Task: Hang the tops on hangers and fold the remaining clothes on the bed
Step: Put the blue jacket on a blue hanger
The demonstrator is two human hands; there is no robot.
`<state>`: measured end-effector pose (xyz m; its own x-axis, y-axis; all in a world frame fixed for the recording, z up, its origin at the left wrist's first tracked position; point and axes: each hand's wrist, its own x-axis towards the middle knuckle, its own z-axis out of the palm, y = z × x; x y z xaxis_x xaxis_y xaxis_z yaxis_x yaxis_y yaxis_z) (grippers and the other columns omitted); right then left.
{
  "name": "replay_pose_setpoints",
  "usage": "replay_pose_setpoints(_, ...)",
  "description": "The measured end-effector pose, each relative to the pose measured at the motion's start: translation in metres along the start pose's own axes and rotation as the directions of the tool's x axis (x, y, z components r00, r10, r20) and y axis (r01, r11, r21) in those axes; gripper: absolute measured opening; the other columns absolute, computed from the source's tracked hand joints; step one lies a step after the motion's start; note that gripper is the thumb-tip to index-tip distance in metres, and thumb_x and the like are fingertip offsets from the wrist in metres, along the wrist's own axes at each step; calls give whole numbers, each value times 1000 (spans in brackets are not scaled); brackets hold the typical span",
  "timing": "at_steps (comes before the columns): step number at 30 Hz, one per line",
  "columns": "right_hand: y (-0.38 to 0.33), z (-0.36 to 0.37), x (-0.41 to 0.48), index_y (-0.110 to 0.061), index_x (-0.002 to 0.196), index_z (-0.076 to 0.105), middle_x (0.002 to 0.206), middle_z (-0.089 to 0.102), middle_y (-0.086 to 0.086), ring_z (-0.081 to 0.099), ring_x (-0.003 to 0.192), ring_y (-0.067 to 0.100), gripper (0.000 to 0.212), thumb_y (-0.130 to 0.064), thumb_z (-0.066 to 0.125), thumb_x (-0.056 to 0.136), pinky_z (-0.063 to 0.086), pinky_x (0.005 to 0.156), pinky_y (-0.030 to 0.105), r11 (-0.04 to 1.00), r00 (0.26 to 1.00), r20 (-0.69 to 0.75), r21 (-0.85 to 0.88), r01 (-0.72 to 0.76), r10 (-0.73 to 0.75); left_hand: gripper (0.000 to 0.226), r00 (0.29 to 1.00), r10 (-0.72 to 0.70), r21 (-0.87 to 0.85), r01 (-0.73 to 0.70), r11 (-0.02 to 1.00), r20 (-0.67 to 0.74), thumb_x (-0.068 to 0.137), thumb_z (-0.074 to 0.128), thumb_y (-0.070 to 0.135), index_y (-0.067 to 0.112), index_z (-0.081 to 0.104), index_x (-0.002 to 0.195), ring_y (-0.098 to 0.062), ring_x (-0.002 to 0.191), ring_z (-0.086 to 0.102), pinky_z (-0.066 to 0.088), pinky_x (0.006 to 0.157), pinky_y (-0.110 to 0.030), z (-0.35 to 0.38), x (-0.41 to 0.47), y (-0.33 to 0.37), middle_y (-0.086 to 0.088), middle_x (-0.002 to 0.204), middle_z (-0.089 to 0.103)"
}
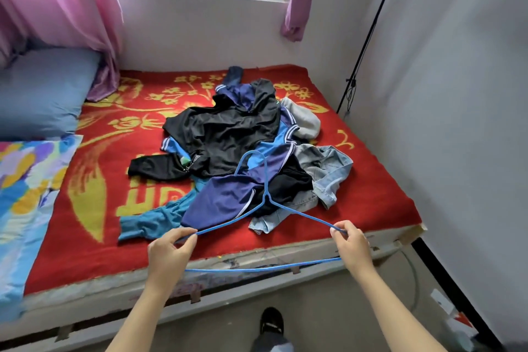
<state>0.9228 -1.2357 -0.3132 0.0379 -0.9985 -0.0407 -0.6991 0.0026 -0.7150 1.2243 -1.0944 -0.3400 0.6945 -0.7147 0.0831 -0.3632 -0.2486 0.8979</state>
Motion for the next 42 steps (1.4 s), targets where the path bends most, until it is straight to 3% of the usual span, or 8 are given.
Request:
replay_pose_setpoints(8,-12,14,137,-7,96,65,89,63,5,51,106,31,15,-17,54,92,33,89,37,999,999,33,-51,14,-13,7,991,66,50,-60,997,-118,73,67,19,14,69,69,-10,76,58,48,77,-40,61,91,41,-7,74,71)
replay_pose_setpoints(13,-1,9,198,-8,101,65,103,65,7,49,109,30,19,-21,52,93,33,88,35,990,996,81,-129,54,-44,9,982,111,81,-100,992,-150,67,60,24,32,63,65,7,75,59,46,73,-28,100,111,52,36,71,62)
replay_pose_setpoints(16,4,12,221,-12,96,67,97,65,2,52,104,27,19,-26,54,92,33,87,35,954,991,112,-281,107,-78,14,977,155,114,-139,984,-147,66,62,21,34,66,64,21,73,55,39,68,-7,119,113,45,48,74,55)
replay_pose_setpoints(20,-7,30,230,-21,62,65,57,53,-9,62,65,22,21,-35,54,72,45,62,36,885,933,212,-310,348,-292,22,958,274,192,-254,948,-84,71,55,45,44,59,92,8,76,57,39,71,-21,130,127,41,43,89,57)
replay_pose_setpoints(23,-31,53,231,-10,75,67,59,44,-16,55,67,16,29,-32,48,72,39,70,30,912,866,365,-93,399,-342,22,912,410,301,-390,870,-3,77,50,51,34,54,91,2,69,53,32,68,-26,145,143,46,21,104,56)
replay_pose_setpoints(31,-87,64,269,-23,78,59,49,48,-13,45,52,4,18,-6,61,84,39,61,23,956,842,466,225,187,-274,22,953,302,204,-303,931,38,75,49,44,36,55,95,4,71,52,31,69,-25,165,214,38,41,95,55)
replay_pose_setpoints(35,-102,66,291,-13,67,60,47,48,-9,47,46,0,25,-21,60,91,38,54,14,981,788,591,177,84,-174,22,957,278,161,-289,944,87,73,51,44,40,55,94,1,69,54,36,68,-26,175,243,25,24,97,61)
replay_pose_setpoints(42,-108,95,337,-14,69,66,34,37,-11,39,35,2,34,-20,48,97,26,46,15,984,939,339,143,-104,50,29,970,230,227,-243,943,82,70,60,25,8,73,89,-11,93,48,41,85,-27,191,297,-2,-3,91,65)
